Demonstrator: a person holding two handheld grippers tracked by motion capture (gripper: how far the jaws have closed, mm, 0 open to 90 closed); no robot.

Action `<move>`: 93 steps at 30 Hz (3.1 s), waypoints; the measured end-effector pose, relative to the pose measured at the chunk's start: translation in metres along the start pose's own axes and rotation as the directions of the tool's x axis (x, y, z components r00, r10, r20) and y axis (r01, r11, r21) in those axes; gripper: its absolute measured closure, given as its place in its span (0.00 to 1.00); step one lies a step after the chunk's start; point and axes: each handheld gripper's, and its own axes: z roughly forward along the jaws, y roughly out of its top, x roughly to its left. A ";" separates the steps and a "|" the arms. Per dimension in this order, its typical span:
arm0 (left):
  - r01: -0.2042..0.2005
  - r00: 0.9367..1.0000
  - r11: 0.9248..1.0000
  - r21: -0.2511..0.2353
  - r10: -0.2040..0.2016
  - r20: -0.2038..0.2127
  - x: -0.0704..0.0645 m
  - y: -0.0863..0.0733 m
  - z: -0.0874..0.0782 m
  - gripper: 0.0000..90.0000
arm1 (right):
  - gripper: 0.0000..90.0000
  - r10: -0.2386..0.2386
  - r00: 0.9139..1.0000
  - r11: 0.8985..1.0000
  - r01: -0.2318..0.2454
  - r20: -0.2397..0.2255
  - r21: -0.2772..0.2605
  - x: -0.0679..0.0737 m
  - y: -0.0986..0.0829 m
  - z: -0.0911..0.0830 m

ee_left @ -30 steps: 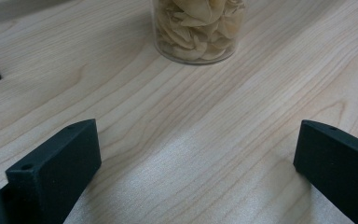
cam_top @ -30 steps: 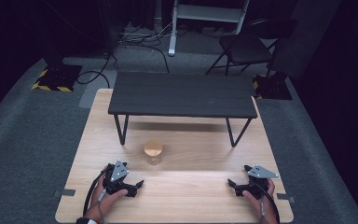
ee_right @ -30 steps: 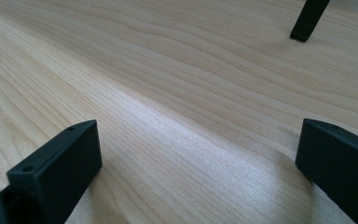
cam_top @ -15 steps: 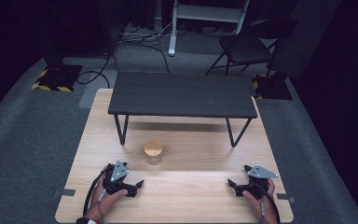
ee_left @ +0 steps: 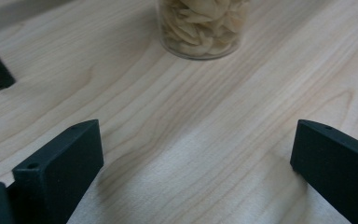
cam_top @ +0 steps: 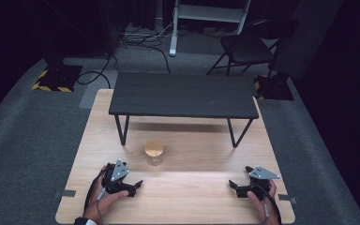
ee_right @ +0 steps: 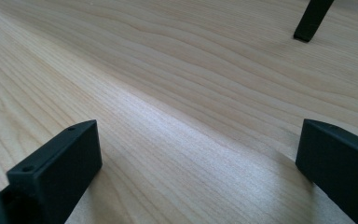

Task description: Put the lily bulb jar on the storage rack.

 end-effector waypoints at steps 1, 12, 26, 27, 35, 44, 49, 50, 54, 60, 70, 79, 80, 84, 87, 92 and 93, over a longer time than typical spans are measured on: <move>-0.013 1.000 1.000 0.016 0.013 0.004 0.000 0.005 0.001 0.02 | 0.00 -0.003 1.000 1.000 0.003 -0.004 0.000 0.000 0.000 0.000; -0.062 0.991 0.996 -0.063 0.069 0.111 0.011 0.043 0.011 0.03 | 0.00 -0.003 1.000 1.000 0.003 -0.004 -0.001 0.000 0.000 0.000; -0.083 0.989 0.995 -0.062 0.089 0.114 0.023 0.074 0.032 0.03 | 0.00 -0.003 1.000 1.000 0.003 -0.004 -0.001 0.000 0.000 0.000; -0.077 0.989 0.995 -0.065 0.085 0.122 0.025 0.075 0.034 0.03 | 0.00 -0.003 1.000 1.000 0.003 -0.004 -0.001 0.000 0.000 0.000; -0.077 0.992 0.994 -0.080 0.085 0.098 0.023 0.082 0.051 0.06 | 0.00 -0.003 1.000 1.000 0.003 -0.005 -0.001 0.000 0.000 0.000; -0.044 0.994 0.990 -0.132 0.056 0.090 0.026 0.076 0.061 0.26 | 0.00 -0.003 1.000 1.000 0.003 -0.005 -0.001 0.000 0.000 0.000; -0.038 0.994 0.993 -0.116 0.050 0.102 0.027 0.078 0.058 0.26 | 0.00 -0.003 1.000 1.000 0.003 -0.005 -0.001 0.000 0.000 0.000; -0.038 0.993 0.994 -0.107 0.049 0.108 0.027 0.080 0.057 0.26 | 0.00 -0.003 1.000 1.000 0.003 -0.005 -0.001 0.000 0.000 0.000; -0.042 0.990 0.995 -0.086 0.052 0.128 0.024 0.087 0.050 0.27 | 0.00 -0.003 1.000 1.000 0.003 -0.005 -0.001 0.000 0.000 0.000; -0.053 0.990 0.993 -0.109 0.066 0.122 0.018 0.101 0.030 0.27 | 0.00 -0.003 1.000 1.000 0.003 -0.005 -0.001 0.000 0.000 0.000; -0.032 0.987 0.982 -0.185 0.061 0.150 0.020 0.132 -0.006 0.27 | 0.00 -0.005 1.000 1.000 0.005 -0.006 -0.001 0.000 0.000 0.000; -0.020 0.982 0.974 -0.227 0.062 0.179 0.032 0.183 -0.024 0.27 | 0.00 -0.004 1.000 1.000 0.004 -0.007 -0.001 0.000 -0.001 -0.001; -0.018 0.981 0.973 -0.230 0.061 0.184 0.034 0.187 -0.025 0.27 | 0.00 -0.004 1.000 1.000 0.004 -0.007 0.000 0.000 -0.001 -0.001; -0.065 0.979 0.976 -0.208 0.103 0.174 0.035 0.217 -0.028 0.26 | 0.00 -0.005 1.000 1.000 0.005 -0.007 0.000 0.000 -0.001 -0.001; -0.085 0.979 0.974 -0.209 0.121 0.165 0.034 0.230 -0.031 0.26 | 0.00 -0.005 1.000 1.000 0.005 -0.007 0.000 0.000 -0.001 -0.001; -0.104 0.978 0.971 -0.217 0.140 0.155 0.038 0.262 -0.029 0.26 | 0.00 -0.003 1.000 1.000 0.003 -0.007 0.000 0.000 0.000 -0.001; -0.108 0.978 0.970 -0.216 0.142 0.151 0.038 0.266 -0.027 0.26 | 0.00 -0.004 1.000 1.000 0.004 -0.007 -0.001 0.000 -0.001 -0.001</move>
